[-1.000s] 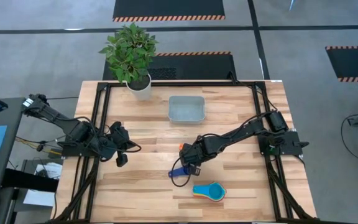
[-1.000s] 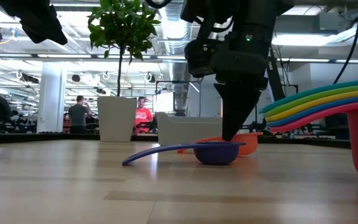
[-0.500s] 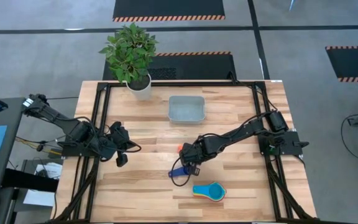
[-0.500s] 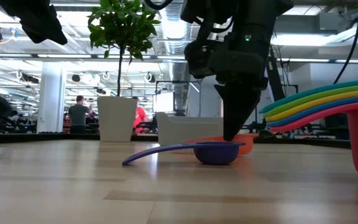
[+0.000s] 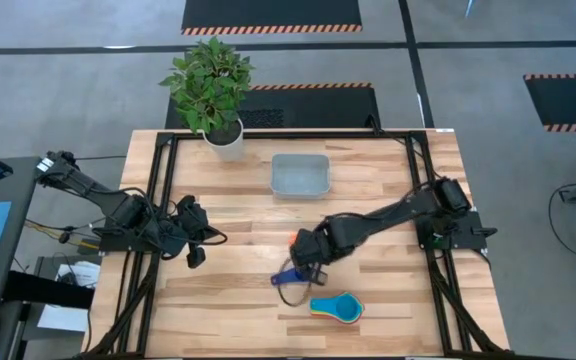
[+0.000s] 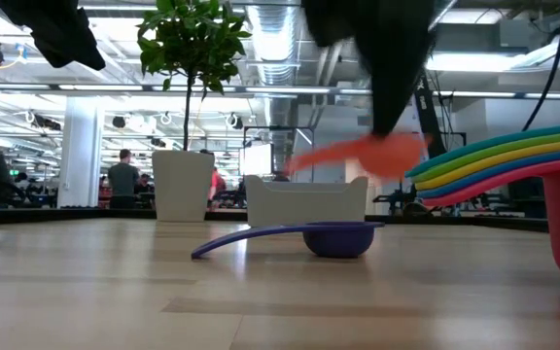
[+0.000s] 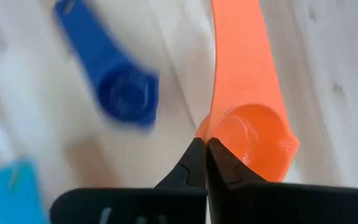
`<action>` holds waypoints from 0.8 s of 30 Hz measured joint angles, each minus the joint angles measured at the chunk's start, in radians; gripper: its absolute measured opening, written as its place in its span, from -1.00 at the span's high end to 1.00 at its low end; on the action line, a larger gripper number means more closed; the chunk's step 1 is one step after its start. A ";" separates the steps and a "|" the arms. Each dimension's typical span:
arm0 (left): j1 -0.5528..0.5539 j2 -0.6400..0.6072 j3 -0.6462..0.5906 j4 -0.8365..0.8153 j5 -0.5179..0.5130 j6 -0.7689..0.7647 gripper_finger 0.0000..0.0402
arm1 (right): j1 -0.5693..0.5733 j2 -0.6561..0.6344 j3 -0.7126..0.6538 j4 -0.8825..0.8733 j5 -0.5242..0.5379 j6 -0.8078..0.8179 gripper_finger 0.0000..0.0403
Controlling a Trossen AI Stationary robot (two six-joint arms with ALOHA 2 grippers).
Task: Nest measuring cups in basket
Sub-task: Stack the orange measuring cup on top of the light blue measuring cup
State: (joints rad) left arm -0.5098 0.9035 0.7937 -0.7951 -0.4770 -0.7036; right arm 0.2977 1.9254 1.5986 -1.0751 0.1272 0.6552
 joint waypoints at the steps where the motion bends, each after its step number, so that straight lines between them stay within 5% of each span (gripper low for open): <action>1: 0.000 0.000 0.000 0.000 0.000 0.000 0.99 | 0.019 -0.006 0.037 -0.046 0.001 0.019 0.98; 6: 0.000 0.000 0.000 0.000 0.000 0.000 0.99 | 0.131 -0.029 0.170 -0.208 -0.006 0.189 0.98; 16: 0.000 0.000 0.000 0.000 0.000 0.022 0.99 | 0.341 -0.023 0.204 -0.158 -0.022 0.535 0.98; 24: 0.000 0.000 0.000 0.000 0.000 0.056 0.99 | 0.401 0.013 0.206 -0.071 -0.027 0.695 0.98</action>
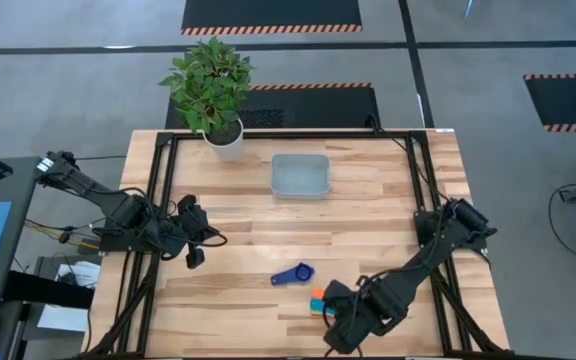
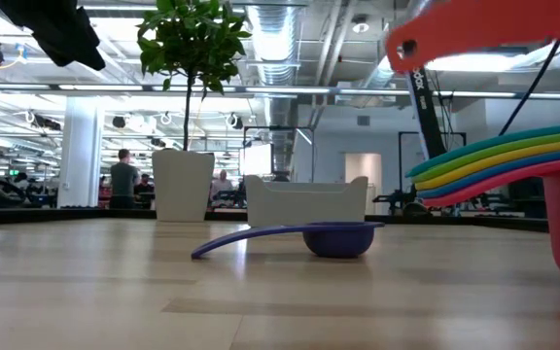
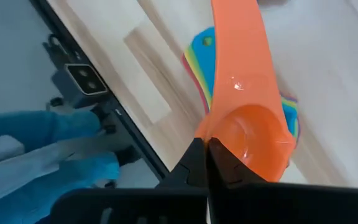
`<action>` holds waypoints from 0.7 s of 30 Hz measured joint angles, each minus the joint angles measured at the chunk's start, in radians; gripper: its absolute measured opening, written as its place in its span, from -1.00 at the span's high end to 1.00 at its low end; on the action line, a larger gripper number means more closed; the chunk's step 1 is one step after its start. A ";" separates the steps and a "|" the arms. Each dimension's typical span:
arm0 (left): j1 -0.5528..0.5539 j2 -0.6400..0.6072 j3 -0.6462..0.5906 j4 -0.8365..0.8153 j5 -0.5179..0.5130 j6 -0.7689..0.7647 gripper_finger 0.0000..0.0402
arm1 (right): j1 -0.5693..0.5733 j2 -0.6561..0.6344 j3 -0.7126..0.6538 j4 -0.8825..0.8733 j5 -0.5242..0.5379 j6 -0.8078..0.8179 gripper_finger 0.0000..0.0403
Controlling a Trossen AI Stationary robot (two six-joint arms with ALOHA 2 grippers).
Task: Nest measuring cups in basket
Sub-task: Stack the orange measuring cup on top of the light blue measuring cup
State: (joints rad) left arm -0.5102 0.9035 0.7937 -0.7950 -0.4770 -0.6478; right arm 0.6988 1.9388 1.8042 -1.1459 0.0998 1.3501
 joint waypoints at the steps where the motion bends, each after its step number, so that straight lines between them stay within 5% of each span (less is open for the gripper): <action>1: 0.000 0.000 0.000 0.000 0.000 0.003 0.99 | 0.004 0.008 -0.001 0.000 -0.001 0.012 0.98; 21: 0.000 0.000 0.000 0.000 0.027 0.016 0.99 | 0.001 0.145 -0.001 -0.095 -0.007 -0.103 0.98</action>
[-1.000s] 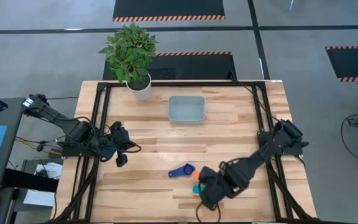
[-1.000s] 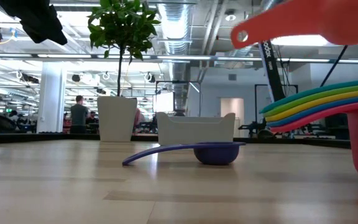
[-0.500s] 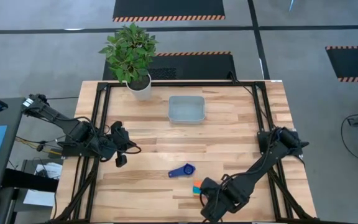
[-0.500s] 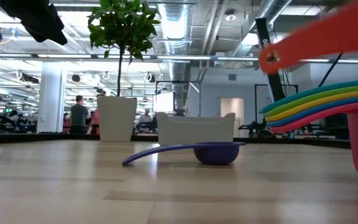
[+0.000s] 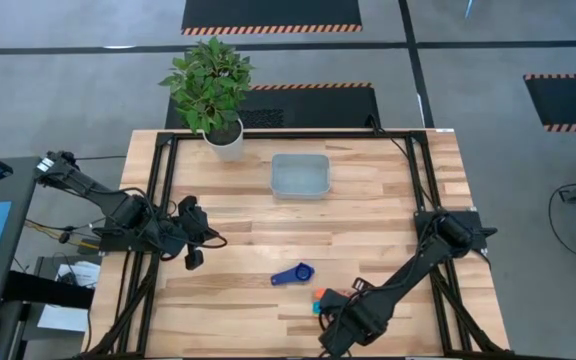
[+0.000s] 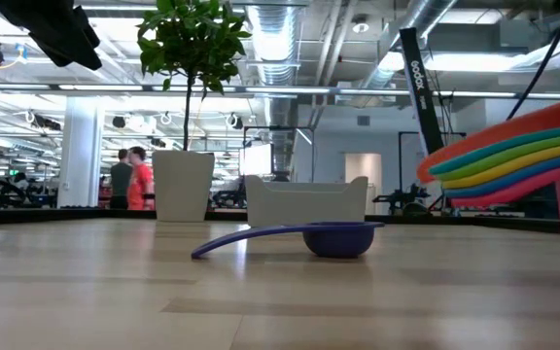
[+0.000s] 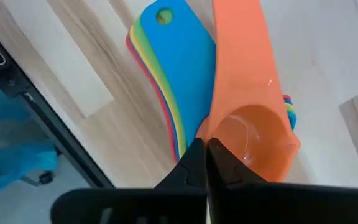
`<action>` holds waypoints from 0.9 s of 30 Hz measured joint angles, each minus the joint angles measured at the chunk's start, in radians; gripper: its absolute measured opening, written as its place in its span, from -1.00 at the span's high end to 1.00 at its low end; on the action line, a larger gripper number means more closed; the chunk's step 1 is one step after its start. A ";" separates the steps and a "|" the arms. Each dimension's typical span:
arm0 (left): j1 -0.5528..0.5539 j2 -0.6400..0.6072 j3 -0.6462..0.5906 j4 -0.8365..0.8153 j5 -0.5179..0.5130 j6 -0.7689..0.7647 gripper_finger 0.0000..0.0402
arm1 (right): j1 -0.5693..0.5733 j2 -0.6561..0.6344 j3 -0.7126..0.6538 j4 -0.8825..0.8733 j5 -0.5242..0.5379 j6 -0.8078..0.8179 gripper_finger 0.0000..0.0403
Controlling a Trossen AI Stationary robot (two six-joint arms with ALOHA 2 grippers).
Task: Nest measuring cups in basket
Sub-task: Stack the orange measuring cup on top of the light blue measuring cup
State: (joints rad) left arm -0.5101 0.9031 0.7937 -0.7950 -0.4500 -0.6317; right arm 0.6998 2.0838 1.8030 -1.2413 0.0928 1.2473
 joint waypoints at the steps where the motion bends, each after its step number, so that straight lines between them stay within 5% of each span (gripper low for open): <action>1: 0.000 0.000 0.000 0.000 0.000 0.000 0.99 | -0.002 0.000 0.000 -0.003 0.010 -0.016 0.97; 27: 0.000 0.000 0.000 0.000 0.023 0.000 0.99 | -0.013 -0.002 0.000 -0.010 -0.021 -0.097 0.40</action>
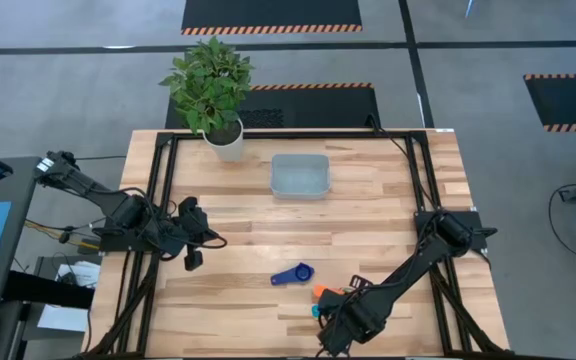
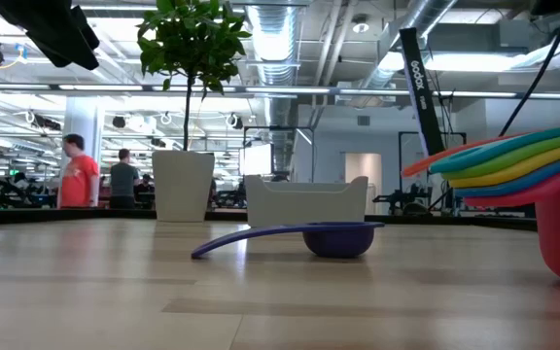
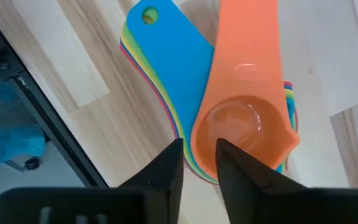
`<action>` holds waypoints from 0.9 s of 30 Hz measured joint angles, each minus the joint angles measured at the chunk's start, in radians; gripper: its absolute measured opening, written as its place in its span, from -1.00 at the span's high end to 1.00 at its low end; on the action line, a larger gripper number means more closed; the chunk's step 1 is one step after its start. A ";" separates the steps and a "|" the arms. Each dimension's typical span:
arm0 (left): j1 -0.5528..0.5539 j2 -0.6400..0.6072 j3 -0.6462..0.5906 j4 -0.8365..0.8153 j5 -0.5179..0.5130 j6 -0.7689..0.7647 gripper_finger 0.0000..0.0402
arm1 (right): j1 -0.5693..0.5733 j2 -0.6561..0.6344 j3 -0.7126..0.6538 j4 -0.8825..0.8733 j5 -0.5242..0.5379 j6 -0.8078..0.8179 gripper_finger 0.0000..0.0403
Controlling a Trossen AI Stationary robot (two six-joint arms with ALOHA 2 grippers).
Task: Nest measuring cups in basket
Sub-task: Stack the orange measuring cup on top of the light blue measuring cup
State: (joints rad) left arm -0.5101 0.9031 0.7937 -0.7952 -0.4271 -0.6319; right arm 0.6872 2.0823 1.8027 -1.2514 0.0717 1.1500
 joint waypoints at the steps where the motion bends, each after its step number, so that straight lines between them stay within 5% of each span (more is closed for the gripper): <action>1: 0.000 0.000 0.000 0.000 0.003 0.000 0.99 | -0.003 0.000 0.000 0.000 -0.001 -0.001 0.37; 11: 0.000 0.000 0.000 0.000 0.009 -0.002 0.99 | -0.152 -0.046 0.001 -0.014 0.083 -0.043 0.17; 27: 0.000 0.000 0.000 0.000 0.013 -0.006 0.99 | -0.227 -0.032 0.000 -0.074 0.033 -0.033 0.45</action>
State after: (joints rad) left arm -0.5100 0.9035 0.7933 -0.7952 -0.4141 -0.6380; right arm 0.4606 2.0506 1.8027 -1.3258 0.1046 1.1166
